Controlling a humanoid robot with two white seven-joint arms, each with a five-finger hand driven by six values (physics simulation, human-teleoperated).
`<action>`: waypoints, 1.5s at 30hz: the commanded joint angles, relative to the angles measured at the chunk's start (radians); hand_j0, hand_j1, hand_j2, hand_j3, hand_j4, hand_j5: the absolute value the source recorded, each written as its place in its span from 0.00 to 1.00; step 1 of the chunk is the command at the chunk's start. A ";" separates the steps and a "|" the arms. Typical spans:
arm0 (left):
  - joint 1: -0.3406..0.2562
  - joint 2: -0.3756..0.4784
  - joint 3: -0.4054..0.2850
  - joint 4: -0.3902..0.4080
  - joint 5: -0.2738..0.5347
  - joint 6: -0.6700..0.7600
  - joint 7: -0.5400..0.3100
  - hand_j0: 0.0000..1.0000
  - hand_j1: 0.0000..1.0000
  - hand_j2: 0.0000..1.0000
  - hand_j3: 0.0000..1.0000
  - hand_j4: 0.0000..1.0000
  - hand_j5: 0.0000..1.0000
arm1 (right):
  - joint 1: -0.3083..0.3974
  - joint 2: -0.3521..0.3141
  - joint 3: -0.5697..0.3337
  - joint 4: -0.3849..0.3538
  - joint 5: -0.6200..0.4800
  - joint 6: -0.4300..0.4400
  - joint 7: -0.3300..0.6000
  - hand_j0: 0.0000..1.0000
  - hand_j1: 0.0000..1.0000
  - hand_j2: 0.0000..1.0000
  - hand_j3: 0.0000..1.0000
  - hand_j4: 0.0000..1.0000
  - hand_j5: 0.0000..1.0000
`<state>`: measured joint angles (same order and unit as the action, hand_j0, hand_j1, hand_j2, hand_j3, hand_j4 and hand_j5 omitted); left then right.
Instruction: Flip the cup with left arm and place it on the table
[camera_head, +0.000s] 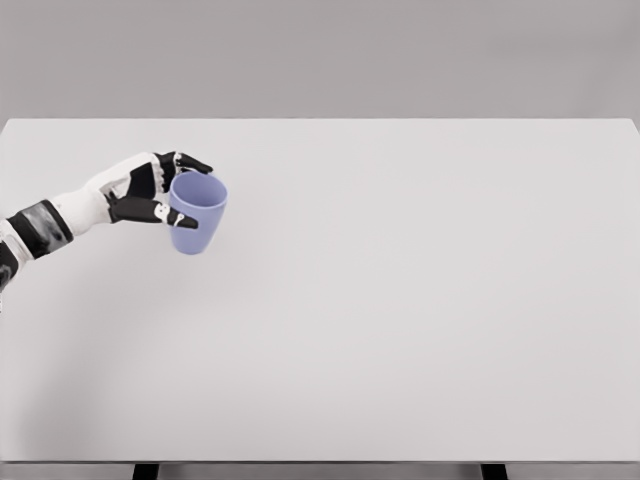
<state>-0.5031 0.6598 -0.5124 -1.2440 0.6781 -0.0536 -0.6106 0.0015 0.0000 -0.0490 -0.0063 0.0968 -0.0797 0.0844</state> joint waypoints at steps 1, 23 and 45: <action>0.000 -0.022 0.002 0.021 0.018 -0.026 0.000 0.59 0.59 0.59 0.59 0.59 0.59 | 0.000 0.000 0.000 -0.001 0.000 0.000 0.000 1.00 1.00 1.00 1.00 1.00 1.00; 0.041 -0.052 0.003 0.021 0.011 -0.046 0.000 1.00 1.00 1.00 1.00 1.00 1.00 | 0.000 0.000 0.000 -0.001 0.000 0.000 0.000 1.00 1.00 1.00 1.00 1.00 1.00; 0.048 0.166 0.014 0.071 -0.130 -0.437 0.000 1.00 1.00 1.00 1.00 1.00 1.00 | 0.000 0.000 0.000 0.000 0.000 0.000 0.000 1.00 1.00 1.00 1.00 1.00 1.00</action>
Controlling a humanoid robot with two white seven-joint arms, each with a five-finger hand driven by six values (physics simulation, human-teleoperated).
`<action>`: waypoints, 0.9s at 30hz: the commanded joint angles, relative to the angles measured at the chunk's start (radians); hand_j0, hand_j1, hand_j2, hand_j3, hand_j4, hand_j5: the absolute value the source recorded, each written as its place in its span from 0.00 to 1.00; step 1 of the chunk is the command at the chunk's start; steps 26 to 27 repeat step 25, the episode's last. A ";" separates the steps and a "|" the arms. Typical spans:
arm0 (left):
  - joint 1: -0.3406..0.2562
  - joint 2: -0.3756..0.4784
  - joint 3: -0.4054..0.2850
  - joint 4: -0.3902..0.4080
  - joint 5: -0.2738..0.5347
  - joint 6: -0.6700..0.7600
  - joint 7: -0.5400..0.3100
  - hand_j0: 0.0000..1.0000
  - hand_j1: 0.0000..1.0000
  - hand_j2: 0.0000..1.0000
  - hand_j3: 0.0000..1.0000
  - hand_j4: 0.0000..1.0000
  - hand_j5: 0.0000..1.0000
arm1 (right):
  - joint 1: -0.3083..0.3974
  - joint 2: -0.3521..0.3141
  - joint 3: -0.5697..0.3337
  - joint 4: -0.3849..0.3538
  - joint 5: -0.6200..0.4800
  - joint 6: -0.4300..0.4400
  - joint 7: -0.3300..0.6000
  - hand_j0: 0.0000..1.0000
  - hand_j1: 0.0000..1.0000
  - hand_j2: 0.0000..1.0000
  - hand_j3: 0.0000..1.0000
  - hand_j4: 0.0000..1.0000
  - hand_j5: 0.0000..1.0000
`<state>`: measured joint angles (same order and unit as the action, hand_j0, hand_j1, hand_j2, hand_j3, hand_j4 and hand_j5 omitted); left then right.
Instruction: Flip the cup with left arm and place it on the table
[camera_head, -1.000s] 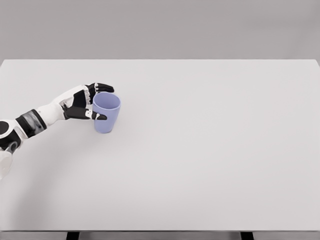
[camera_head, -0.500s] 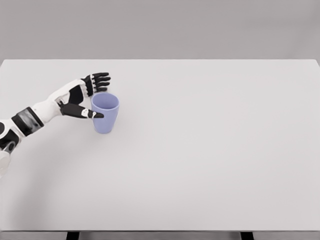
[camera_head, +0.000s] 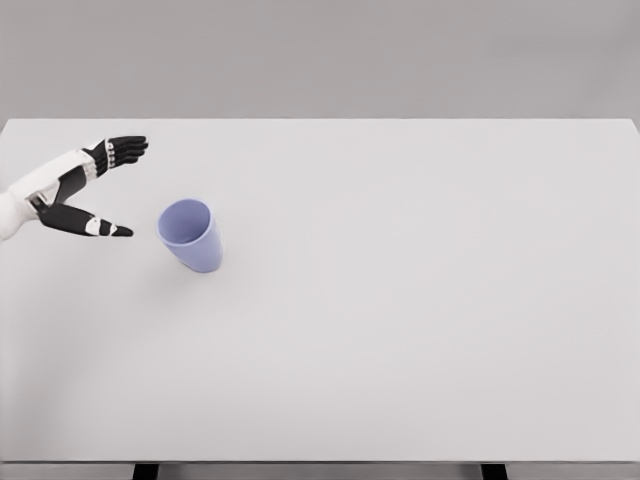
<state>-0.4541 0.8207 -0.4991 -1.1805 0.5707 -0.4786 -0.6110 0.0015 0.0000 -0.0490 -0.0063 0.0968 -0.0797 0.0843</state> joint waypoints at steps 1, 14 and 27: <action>0.000 0.006 0.001 0.010 -0.023 -0.020 0.000 1.00 1.00 1.00 1.00 1.00 1.00 | 0.000 0.000 0.000 0.000 0.000 0.000 0.000 1.00 1.00 1.00 1.00 1.00 1.00; 0.002 0.009 0.001 0.012 -0.023 -0.041 0.000 1.00 1.00 1.00 1.00 1.00 1.00 | 0.000 0.000 0.000 0.000 0.001 0.000 0.000 1.00 1.00 1.00 1.00 1.00 1.00; 0.000 0.008 -0.001 0.013 -0.023 -0.041 0.000 1.00 1.00 1.00 1.00 1.00 1.00 | 0.000 0.000 0.000 0.000 0.000 0.000 0.000 1.00 1.00 1.00 1.00 1.00 1.00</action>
